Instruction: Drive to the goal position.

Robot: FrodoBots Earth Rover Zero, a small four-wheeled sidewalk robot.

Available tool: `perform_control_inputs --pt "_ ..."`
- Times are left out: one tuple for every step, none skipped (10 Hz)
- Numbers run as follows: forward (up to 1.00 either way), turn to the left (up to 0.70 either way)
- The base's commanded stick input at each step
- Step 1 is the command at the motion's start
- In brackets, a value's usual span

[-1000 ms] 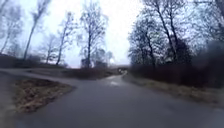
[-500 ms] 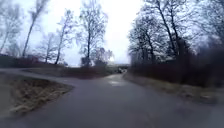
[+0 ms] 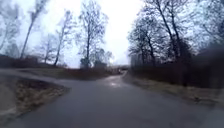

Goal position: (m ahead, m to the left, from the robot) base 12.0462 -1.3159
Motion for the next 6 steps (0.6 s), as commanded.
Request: perform_control_inputs --pt "0.70 0.00" --pt "0.70 0.00" --pt "0.70 0.00" --pt "0.70 0.00" --pt "0.70 0.00" --pt "0.70 0.00"
